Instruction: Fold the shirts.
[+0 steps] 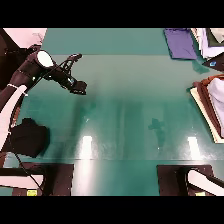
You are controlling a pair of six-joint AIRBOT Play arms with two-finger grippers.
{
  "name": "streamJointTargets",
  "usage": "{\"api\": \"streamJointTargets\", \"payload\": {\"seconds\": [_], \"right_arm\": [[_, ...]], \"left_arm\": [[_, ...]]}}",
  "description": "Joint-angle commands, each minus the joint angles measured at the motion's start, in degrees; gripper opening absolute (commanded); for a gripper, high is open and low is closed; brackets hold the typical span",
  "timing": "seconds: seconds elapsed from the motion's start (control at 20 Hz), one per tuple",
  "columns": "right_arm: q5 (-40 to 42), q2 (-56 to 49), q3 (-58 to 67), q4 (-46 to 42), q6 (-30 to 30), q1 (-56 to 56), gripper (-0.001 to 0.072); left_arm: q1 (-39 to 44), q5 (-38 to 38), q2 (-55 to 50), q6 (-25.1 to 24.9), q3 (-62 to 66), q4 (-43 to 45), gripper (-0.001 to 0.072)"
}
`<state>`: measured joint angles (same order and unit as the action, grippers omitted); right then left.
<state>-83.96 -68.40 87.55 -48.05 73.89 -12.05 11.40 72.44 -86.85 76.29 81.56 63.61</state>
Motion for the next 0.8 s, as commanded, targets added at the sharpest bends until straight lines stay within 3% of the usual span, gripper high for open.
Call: {"api": "streamJointTargets", "payload": {"seconds": [0.0, 0.5, 0.75], "right_arm": [[-0.17, -0.02, 0.07, 0.02, 0.00, 0.04, 0.0021], [-1.38, -0.02, 0.07, 0.00, 0.00, 0.04, 0.0021], [-3.52, -0.02, 0.07, 0.00, 0.00, 0.04, 0.0021]], "left_arm": [[-0.02, -0.02, 0.00, 0.00, -0.02, 0.02, 0.0041], [-0.02, -0.02, 0.00, 0.07, -0.02, 0.00, 0.0041], [-0.02, -2.69, -0.02, 0.02, 0.00, -4.04, 0.0040]]}}
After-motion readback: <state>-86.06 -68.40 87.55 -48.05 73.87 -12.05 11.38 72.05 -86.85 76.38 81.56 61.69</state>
